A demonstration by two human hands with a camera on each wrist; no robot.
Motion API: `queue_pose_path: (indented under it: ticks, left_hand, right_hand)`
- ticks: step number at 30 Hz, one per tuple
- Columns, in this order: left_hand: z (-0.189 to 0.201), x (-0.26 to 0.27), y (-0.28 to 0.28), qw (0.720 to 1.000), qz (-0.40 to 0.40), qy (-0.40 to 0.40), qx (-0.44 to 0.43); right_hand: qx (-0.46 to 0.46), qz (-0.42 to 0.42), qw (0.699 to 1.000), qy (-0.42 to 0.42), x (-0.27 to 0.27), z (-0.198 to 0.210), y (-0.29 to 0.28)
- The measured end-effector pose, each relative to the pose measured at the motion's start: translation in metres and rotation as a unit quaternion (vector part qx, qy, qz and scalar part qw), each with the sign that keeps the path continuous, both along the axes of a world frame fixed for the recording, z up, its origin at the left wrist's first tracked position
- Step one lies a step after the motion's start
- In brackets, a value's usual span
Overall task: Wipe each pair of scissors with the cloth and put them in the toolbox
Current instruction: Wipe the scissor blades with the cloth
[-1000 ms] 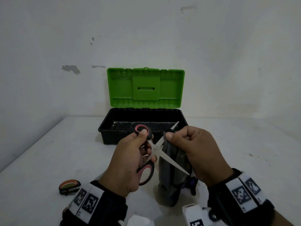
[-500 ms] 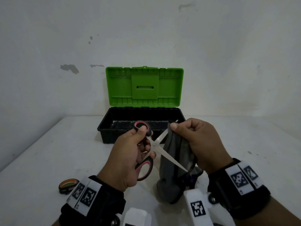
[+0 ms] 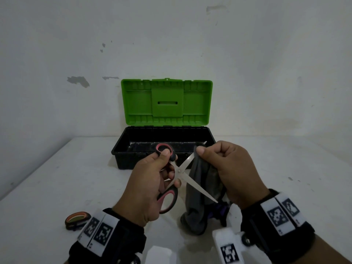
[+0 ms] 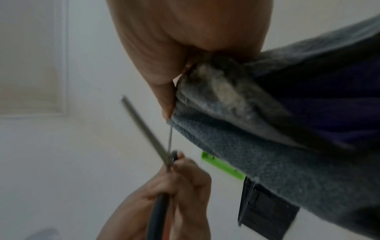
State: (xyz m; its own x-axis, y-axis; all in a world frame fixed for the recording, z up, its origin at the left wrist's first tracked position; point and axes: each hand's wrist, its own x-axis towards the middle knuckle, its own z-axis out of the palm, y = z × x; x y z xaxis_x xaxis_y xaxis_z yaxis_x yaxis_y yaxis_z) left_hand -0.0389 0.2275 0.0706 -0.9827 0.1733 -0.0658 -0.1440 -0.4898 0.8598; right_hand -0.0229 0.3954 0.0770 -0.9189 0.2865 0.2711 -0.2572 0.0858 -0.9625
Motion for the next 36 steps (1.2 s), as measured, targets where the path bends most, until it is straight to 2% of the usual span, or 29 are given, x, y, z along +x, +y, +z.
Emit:
queue_pose_path:
  ticks: [3,8,12,16,19,22,24,27,29,32,36]
  left_hand:
    - [-0.001,0.0,-0.002,1.0,-0.002,0.008,0.005]
    - [-0.001,-0.002,0.002,1.0,0.001,0.01,0.002]
    - [-0.002,-0.002,0.001,1.0,-0.005,0.008,0.007]
    - [-0.003,-0.001,0.001,1.0,-0.004,0.015,0.002]
    - [-0.003,-0.002,0.004,0.999,0.02,0.034,-0.031]
    - [-0.003,-0.002,0.002,0.987,0.073,0.101,-0.102]
    - [-0.004,-0.004,0.0,0.966,0.106,0.176,-0.159]
    - [-0.007,-0.009,-0.003,0.908,0.14,0.299,-0.26]
    - [-0.01,-0.014,-0.003,0.868,0.158,0.36,-0.305]
    - [-0.017,-0.02,-0.002,0.823,0.155,0.411,-0.359]
    - [-0.029,-0.025,-0.002,0.764,0.121,0.471,-0.424]
  right_hand:
    - [0.013,0.015,1.0,-0.006,0.003,-0.001,-0.002]
    - [-0.023,-0.013,1.0,0.001,-0.007,0.004,0.007]
    - [-0.012,0.021,1.0,-0.008,-0.001,-0.002,0.001]
    - [-0.035,-0.01,0.999,-0.011,-0.011,0.001,0.014]
    - [-0.052,-0.034,0.998,-0.013,-0.018,0.005,0.025]
    - [-0.051,-0.031,0.998,-0.006,-0.017,0.009,0.036]
    - [0.023,-0.027,0.999,-0.002,-0.013,0.01,0.04]
    - [0.168,-0.026,0.985,0.002,-0.004,0.013,0.039]
    - [0.22,-0.02,0.975,-0.013,0.001,0.014,0.032]
    - [0.216,0.032,0.974,-0.058,0.001,0.008,0.019]
    - [0.11,0.11,0.976,-0.153,0.0,-0.002,0.001]
